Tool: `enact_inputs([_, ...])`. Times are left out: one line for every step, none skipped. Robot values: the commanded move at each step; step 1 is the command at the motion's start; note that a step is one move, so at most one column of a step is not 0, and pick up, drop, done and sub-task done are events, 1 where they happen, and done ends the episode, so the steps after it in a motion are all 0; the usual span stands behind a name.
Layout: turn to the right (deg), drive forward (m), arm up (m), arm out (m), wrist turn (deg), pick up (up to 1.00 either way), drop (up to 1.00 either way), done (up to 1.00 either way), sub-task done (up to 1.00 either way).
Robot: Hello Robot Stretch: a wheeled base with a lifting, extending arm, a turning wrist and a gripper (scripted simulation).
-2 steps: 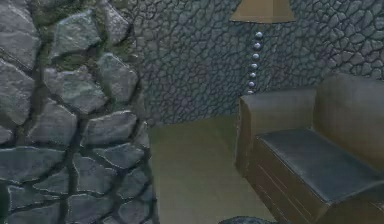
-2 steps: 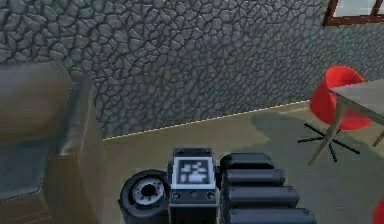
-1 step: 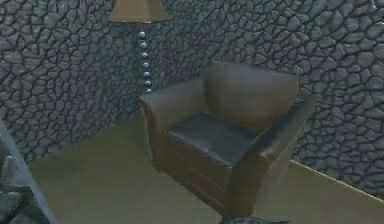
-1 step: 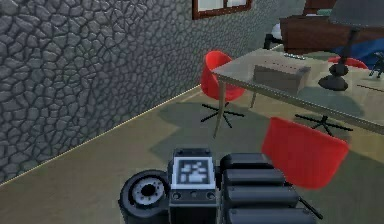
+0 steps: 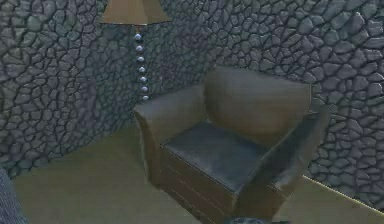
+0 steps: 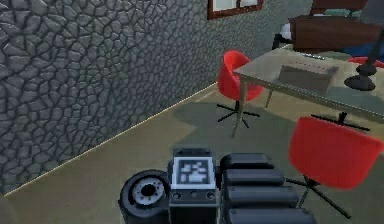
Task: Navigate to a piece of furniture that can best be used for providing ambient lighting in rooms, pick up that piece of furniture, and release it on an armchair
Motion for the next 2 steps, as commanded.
enact_inputs([45.0, 0.0, 0.0, 0.0, 0.0, 0.0, 0.0, 0.0, 0.0])
enact_inputs([45.0, 0.0, 0.0, 0.0, 0.0, 0.0, 0.0, 0.0, 0.0])
